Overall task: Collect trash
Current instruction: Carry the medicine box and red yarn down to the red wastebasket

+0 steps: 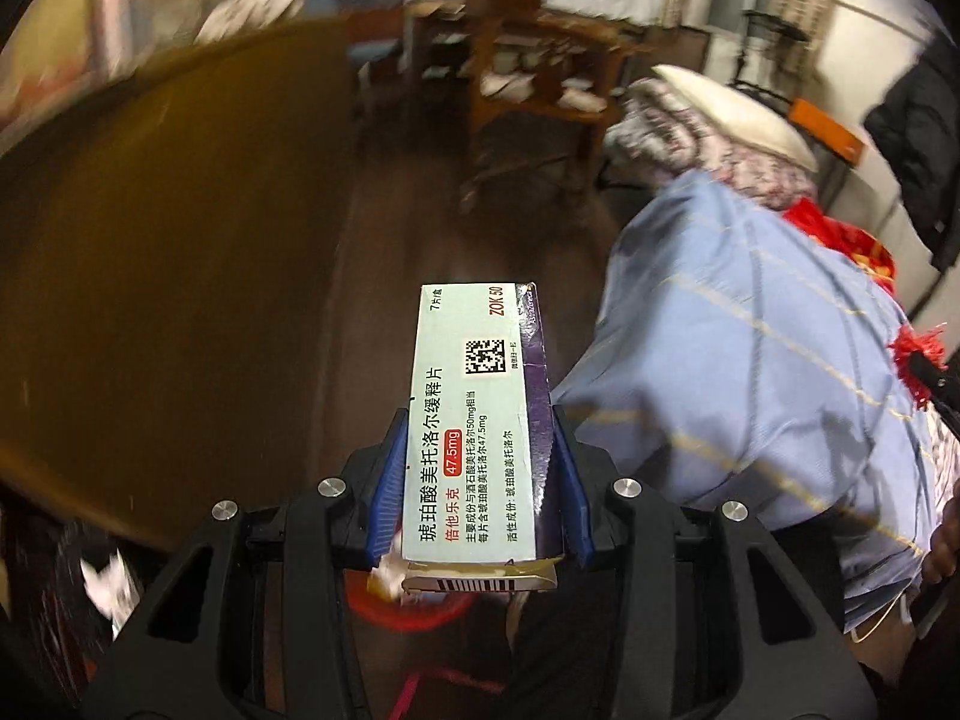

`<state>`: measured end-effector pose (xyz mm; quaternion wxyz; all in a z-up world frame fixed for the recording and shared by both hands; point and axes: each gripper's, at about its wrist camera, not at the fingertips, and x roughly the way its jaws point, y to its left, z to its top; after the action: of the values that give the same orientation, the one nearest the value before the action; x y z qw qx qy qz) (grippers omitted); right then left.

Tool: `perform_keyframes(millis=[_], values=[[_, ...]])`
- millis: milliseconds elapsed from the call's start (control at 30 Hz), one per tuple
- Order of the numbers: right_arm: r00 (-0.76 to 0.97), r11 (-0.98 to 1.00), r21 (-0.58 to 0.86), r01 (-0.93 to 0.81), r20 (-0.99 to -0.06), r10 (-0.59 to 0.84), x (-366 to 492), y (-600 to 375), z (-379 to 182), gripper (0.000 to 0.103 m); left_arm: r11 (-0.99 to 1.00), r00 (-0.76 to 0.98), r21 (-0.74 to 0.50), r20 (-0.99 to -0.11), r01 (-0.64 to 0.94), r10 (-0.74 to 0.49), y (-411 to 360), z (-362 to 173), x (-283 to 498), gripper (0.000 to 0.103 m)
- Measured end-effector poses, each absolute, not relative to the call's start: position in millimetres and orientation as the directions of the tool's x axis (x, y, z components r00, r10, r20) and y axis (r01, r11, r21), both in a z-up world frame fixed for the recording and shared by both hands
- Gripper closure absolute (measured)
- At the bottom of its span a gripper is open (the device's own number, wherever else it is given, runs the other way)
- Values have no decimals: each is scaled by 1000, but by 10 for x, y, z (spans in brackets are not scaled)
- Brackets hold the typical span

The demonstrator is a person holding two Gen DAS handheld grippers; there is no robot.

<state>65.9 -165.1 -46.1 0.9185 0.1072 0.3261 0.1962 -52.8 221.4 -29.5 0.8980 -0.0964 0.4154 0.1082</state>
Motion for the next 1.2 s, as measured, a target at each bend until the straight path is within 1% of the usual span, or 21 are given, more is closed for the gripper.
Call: perform_keyframes(millis=[200, 367, 433, 467, 567, 667, 700, 833, 933, 1033, 1200], values=[[669, 890, 299, -345, -587, 456, 612, -1197, -462, 66, 933, 546, -115, -832, -340, 96, 2530, -702, -642, 58], [635, 880, 279, -385, -611, 472, 631, -875, -471, 66, 917, 521, -156, -851, -367, 64, 2714, -895, -690, 58], [619, 872, 276, -404, -620, 483, 628, -743, -469, 66, 915, 510, -146, -857, -376, 73, 2756, -933, -707, 51], [611, 868, 275, -413, -623, 488, 635, -679, -466, 66, 913, 506, -141, -859, -382, 79, 2765, -946, -723, 41], [583, 851, 275, -448, -631, 511, 649, -477, -470, 66, 901, 493, -126, -863, -414, 106, 2785, -936, -778, 25], [545, 827, 276, -490, -643, 538, 618, -240, -482, 66, 887, 477, -124, -871, -445, 118, 2813, -926, -883, 22], [528, 816, 276, -508, -649, 548, 609, -143, -490, 66, 879, 474, -121, -871, -462, 130, 2830, -918, -942, 19], [461, 776, 279, -565, -674, 578, 519, 208, -542, 66, 840, 463, -90, -863, -534, 202, 2908, -891, -1162, 13], [380, 735, 293, -611, -706, 597, 452, 522, -639, 66, 829, 450, -64, -861, -556, 235, 2981, -860, -1226, 12], [313, 704, 282, -652, -745, 589, 380, 837, -763, 66, 811, 457, -65, -851, -582, 259, 3089, -789, -1292, 7], [233, 651, 261, -713, -787, 571, 305, 1319, -919, 65, 788, 435, -46, -853, -614, 290, 3226, -786, -1308, 7]])
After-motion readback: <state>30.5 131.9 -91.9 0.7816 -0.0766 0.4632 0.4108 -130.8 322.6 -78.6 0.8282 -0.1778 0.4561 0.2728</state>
